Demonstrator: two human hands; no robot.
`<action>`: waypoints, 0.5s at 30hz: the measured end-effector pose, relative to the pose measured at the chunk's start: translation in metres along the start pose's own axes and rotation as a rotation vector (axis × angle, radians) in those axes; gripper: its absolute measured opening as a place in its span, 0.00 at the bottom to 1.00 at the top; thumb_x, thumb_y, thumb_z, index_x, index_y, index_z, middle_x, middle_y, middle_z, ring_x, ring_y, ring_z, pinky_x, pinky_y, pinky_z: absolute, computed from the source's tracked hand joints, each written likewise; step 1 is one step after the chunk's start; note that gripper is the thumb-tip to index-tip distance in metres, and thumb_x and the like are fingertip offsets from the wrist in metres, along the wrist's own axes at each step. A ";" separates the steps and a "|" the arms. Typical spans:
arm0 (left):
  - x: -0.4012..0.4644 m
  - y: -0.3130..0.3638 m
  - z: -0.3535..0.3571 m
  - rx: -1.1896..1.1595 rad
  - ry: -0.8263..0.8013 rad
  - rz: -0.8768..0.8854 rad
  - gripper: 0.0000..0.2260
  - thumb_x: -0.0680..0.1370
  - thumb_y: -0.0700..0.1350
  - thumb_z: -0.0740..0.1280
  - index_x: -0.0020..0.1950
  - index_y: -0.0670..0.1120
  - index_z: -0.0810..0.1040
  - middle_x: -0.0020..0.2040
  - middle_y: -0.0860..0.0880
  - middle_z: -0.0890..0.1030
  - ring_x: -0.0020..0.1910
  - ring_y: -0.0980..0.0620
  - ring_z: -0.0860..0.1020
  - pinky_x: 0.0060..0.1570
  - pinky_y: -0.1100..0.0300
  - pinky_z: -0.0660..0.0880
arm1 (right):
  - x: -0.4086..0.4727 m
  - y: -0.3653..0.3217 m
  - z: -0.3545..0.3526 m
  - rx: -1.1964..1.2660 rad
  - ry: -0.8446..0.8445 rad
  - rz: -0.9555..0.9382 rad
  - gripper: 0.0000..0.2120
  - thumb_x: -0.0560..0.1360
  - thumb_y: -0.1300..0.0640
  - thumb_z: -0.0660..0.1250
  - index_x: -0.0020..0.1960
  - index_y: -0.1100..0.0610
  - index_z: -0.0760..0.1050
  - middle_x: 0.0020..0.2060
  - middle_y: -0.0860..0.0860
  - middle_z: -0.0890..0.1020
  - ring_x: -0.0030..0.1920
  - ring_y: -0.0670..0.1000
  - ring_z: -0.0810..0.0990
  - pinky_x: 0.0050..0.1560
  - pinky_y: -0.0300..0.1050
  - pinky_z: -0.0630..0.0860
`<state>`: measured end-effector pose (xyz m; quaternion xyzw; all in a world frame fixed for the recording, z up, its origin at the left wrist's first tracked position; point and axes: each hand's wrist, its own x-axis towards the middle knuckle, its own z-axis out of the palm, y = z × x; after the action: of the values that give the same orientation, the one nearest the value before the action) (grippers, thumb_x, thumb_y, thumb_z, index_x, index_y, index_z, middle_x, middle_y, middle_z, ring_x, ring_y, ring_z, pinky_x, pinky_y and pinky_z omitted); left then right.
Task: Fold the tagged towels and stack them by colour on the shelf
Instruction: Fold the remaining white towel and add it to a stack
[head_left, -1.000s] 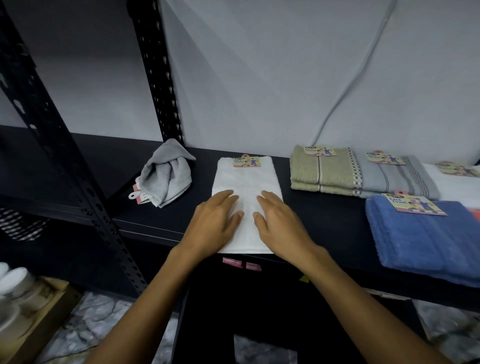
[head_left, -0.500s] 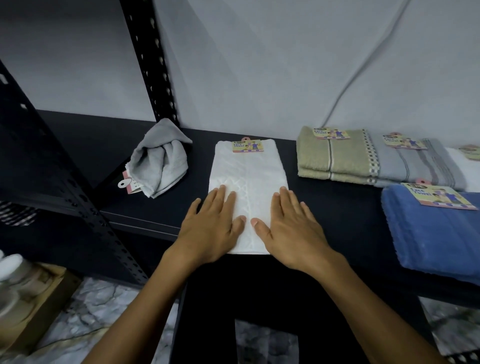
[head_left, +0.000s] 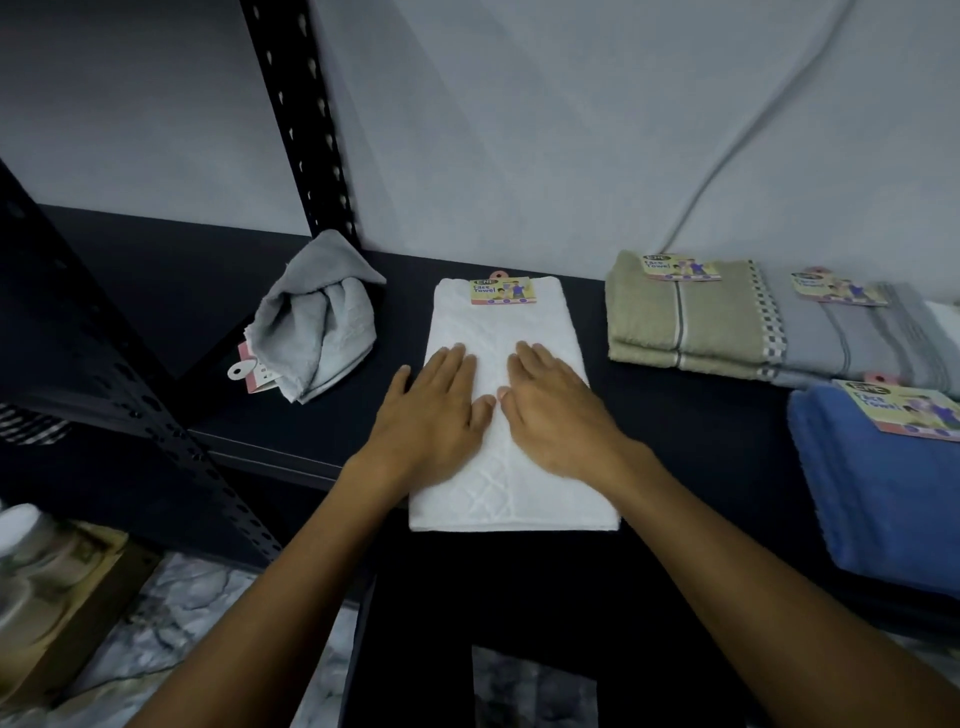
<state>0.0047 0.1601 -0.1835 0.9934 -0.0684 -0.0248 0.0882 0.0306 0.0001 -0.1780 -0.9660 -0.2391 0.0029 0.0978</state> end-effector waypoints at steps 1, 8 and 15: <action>0.000 0.000 0.001 0.015 -0.021 -0.009 0.28 0.84 0.57 0.43 0.81 0.46 0.45 0.81 0.50 0.43 0.79 0.54 0.41 0.77 0.44 0.42 | -0.002 0.001 0.001 -0.016 -0.031 0.013 0.26 0.85 0.50 0.46 0.78 0.64 0.53 0.79 0.58 0.51 0.79 0.54 0.48 0.78 0.48 0.47; -0.001 0.002 -0.001 0.022 -0.027 -0.028 0.30 0.82 0.60 0.44 0.81 0.48 0.43 0.81 0.48 0.40 0.79 0.53 0.39 0.77 0.44 0.41 | -0.002 0.000 -0.003 -0.042 -0.141 0.149 0.33 0.83 0.42 0.41 0.79 0.62 0.37 0.79 0.56 0.38 0.78 0.52 0.36 0.78 0.50 0.39; 0.037 -0.004 -0.032 -0.054 0.255 -0.052 0.16 0.82 0.54 0.53 0.52 0.46 0.75 0.51 0.49 0.76 0.59 0.45 0.73 0.55 0.47 0.65 | 0.040 0.014 -0.035 0.046 0.051 0.173 0.14 0.81 0.52 0.55 0.48 0.61 0.74 0.49 0.56 0.75 0.53 0.59 0.77 0.44 0.48 0.72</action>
<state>0.0435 0.1646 -0.1546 0.9872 -0.0300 0.0977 0.1221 0.0746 0.0002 -0.1449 -0.9803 -0.1520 -0.0077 0.1255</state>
